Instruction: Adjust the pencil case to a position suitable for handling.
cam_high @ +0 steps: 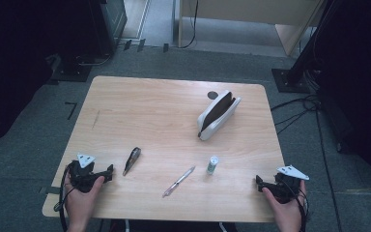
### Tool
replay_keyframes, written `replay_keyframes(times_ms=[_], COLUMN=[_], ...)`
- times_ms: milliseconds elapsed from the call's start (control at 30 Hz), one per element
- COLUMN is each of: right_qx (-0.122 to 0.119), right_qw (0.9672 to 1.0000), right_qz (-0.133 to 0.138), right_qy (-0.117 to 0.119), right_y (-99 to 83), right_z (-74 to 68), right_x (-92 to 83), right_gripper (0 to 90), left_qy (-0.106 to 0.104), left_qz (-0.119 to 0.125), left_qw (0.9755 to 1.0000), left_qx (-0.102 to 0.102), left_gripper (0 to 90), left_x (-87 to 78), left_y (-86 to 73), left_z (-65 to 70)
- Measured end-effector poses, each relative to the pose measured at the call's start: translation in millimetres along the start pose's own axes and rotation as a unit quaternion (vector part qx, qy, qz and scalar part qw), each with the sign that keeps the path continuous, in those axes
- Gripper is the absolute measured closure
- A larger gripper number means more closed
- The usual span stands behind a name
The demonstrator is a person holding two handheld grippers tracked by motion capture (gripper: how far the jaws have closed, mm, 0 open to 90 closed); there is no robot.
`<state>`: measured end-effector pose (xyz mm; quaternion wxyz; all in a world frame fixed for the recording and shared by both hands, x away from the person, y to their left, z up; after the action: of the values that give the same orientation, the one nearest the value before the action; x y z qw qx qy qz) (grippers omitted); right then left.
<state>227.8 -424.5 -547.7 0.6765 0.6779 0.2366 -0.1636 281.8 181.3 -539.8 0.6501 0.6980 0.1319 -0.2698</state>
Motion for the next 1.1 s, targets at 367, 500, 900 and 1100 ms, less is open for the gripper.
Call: replay_keyframes(times_ms=[367,500,900,1100], right_qx=[0.019,0.013,0.015,0.001], right_qw=[0.999,0.9987,0.996,0.9948], right_qz=[0.039,0.049,0.074,0.084], right_qy=[-0.01,0.004,0.048,0.057], right_y=[22.2,42.5,102.8,128.7], right_z=[-8.8,-20.6,-56.3,-72.5], right_x=[-10.4,-10.4,2.3,9.2], right_gripper=[14.4,14.4,14.7,15.3], left_qy=[0.001,0.0,-0.003,-0.003], left_qz=[-0.001,-0.002,-0.002,-0.002], left_qw=[1.0,1.0,1.0,1.0], left_qx=[0.0,0.001,0.003,0.003], left_gripper=[8.6,8.6,8.6,8.7], left_x=[-0.2,-0.3,-0.4,-0.3], left_y=[0.0,-0.1,0.0,0.0], left_z=[0.4,0.7,1.0,1.1])
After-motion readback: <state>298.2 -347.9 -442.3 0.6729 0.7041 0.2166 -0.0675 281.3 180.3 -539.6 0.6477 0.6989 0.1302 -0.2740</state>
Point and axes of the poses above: each handheld gripper's, and its own axes: x roughly forward along the jaws, y roughly out of its top, z roughly to its right, the point moved 3 cm from there along x, roughly forward along the jaws, and after that the axes turned 12 degrees about z, right-handed, at the moved point
